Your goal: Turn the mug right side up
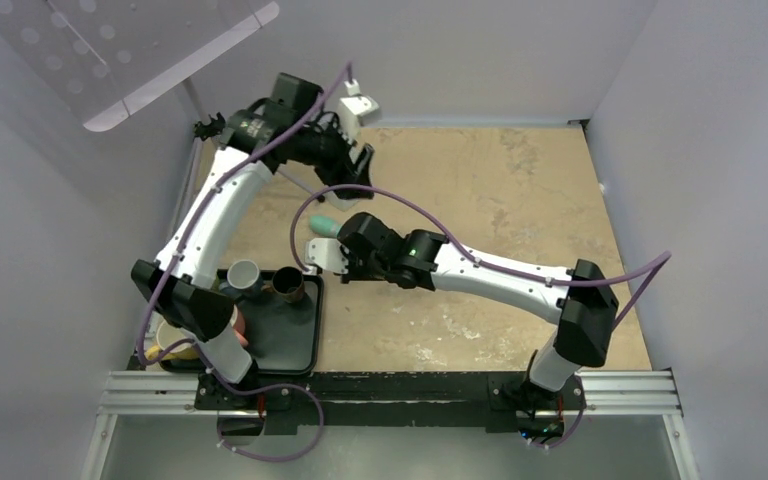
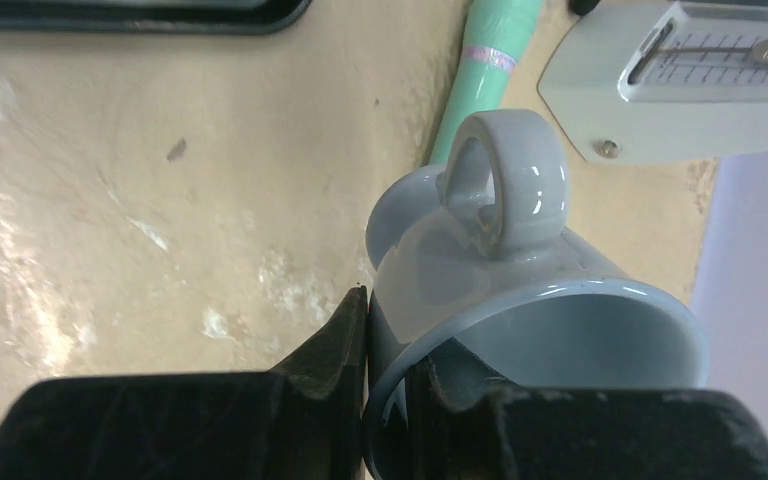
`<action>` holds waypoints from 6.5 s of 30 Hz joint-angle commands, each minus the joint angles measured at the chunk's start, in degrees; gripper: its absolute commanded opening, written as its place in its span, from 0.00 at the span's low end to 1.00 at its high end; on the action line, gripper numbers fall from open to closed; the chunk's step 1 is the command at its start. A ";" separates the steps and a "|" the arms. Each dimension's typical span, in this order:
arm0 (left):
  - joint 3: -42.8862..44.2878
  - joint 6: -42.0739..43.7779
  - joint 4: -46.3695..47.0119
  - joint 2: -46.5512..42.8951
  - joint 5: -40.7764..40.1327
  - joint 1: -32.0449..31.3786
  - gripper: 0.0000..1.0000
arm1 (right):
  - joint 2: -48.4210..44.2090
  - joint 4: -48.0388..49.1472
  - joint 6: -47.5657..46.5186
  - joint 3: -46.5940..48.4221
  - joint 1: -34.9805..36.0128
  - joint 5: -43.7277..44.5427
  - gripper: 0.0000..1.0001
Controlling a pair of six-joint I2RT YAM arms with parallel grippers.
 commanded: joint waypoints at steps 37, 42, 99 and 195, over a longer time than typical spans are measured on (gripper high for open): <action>-19.04 7.47 7.45 4.79 -18.55 -5.53 0.00 | -9.55 6.96 7.83 -0.71 0.17 8.69 0.59; -16.17 8.93 4.23 4.85 -15.25 -2.22 0.00 | -17.03 11.22 9.67 -4.88 -0.55 6.04 0.62; -52.21 67.33 -20.44 -30.49 -7.31 13.07 0.72 | -23.13 22.41 16.65 -13.41 -14.13 -7.13 0.65; 16.43 -19.74 25.64 43.89 -40.87 7.72 0.56 | -16.28 14.36 30.26 -4.16 -25.33 -8.01 0.64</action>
